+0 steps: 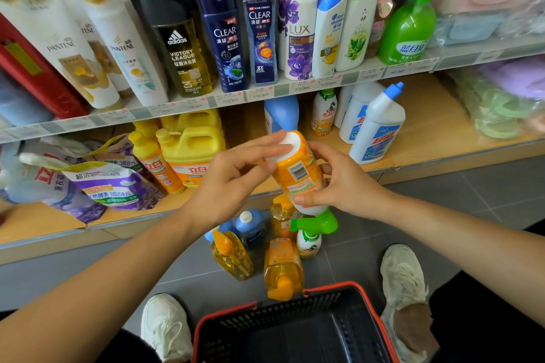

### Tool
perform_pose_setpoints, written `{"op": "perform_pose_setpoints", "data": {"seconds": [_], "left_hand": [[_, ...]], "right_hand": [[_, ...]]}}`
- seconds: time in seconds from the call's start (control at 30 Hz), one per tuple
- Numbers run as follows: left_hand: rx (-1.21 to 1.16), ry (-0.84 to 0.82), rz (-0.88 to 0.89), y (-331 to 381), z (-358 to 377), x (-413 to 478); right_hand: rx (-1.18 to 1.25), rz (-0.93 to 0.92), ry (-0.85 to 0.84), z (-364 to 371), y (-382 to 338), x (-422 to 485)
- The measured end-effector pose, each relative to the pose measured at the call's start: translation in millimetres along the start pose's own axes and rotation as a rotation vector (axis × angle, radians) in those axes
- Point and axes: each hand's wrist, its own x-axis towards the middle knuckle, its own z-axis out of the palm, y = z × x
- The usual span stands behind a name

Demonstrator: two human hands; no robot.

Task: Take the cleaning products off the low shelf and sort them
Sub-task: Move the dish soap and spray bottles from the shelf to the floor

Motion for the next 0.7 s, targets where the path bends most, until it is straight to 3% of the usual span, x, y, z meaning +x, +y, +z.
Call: {"op": "perform_pose_setpoints", "data": {"seconds": [0.2,0.43,0.5,0.57,0.7], "left_hand": [[0.070,0.277,0.042,0,1,0],[0.037,0.390,-0.153,-15,10,-9],[0.168,0.293,-0.260,-28,14,-14],[0.304,0.078,-0.330,-40,19,-21],[0.376,-0.236,-0.173,-49,32,-31]], "right_hand": [[0.078,0.063,-0.012,4,2,2],[0.243,0.170,0.037,0,2,8],[0.321,0.194,0.073,-3,0,10],[0.400,0.220,0.090,-6,-2,12],[0.542,0.268,0.077,-15,-4,12]]}}
